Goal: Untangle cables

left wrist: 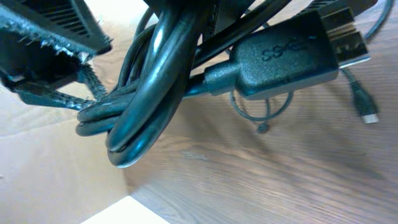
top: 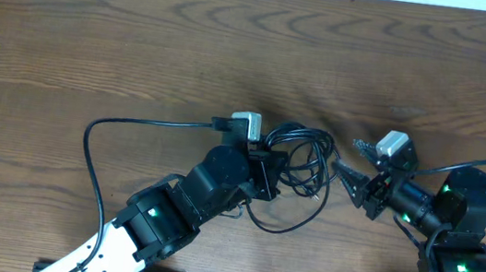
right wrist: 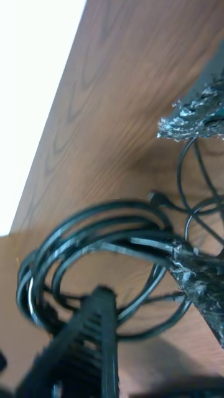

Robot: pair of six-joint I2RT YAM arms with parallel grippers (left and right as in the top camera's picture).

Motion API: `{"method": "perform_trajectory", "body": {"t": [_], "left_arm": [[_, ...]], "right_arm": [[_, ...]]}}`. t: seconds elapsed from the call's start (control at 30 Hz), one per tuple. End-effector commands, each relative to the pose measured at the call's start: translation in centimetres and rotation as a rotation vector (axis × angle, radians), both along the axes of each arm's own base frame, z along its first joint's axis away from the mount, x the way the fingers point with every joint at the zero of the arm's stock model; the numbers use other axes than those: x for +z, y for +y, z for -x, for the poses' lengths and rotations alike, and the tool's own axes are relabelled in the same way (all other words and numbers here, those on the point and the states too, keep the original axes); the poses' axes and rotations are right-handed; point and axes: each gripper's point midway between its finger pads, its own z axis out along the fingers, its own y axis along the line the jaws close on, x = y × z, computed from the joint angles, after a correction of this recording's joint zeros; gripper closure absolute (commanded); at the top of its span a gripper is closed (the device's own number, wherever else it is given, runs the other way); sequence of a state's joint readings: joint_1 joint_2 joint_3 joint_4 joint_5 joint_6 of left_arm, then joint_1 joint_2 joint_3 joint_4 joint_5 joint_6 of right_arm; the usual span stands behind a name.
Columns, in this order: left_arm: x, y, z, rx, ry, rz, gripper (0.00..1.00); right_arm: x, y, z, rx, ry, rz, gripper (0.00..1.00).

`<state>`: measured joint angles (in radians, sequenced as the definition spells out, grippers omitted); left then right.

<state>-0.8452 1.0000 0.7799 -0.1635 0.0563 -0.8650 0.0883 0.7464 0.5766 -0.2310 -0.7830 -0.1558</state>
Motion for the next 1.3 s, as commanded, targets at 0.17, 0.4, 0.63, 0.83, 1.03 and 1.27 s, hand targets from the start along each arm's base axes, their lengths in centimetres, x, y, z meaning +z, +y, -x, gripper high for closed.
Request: {"method": "perform_trajectory", "body": {"t": [0.17, 0.4, 0.63, 0.83, 1.03, 1.27], "left_arm": [[1.4, -1.2, 1.1, -0.083, 0.0, 0.069, 0.93], [1.5, -1.7, 1.7, -0.127, 0.012, 0.085, 0.93], [1.8, -2.3, 2.7, -0.195, 0.021, 0.103, 0.93], [2.2, -2.6, 2.7, -0.205, 0.009, 0.119, 0.93], [2.7, -2.7, 2.5, -0.207, -0.016, 0.128, 0.93], [3.2, -3.2, 3.2, -0.254, -0.018, 0.152, 0.93]], "right_arm": [[0.7, 0.4, 0.1, 0.026, -0.057, 0.025, 0.48], [0.4, -0.7, -1.1, -0.065, -0.063, 0.062, 0.5], [1.0, -0.7, -1.3, -0.064, -0.096, 0.057, 0.49], [1.0, 0.0, -0.9, -0.032, -0.095, 0.053, 0.49], [0.9, 1.0, -0.3, 0.005, -0.09, 0.053, 0.49], [0.5, 0.9, -0.5, -0.013, -0.078, 0.066, 0.5]]}}
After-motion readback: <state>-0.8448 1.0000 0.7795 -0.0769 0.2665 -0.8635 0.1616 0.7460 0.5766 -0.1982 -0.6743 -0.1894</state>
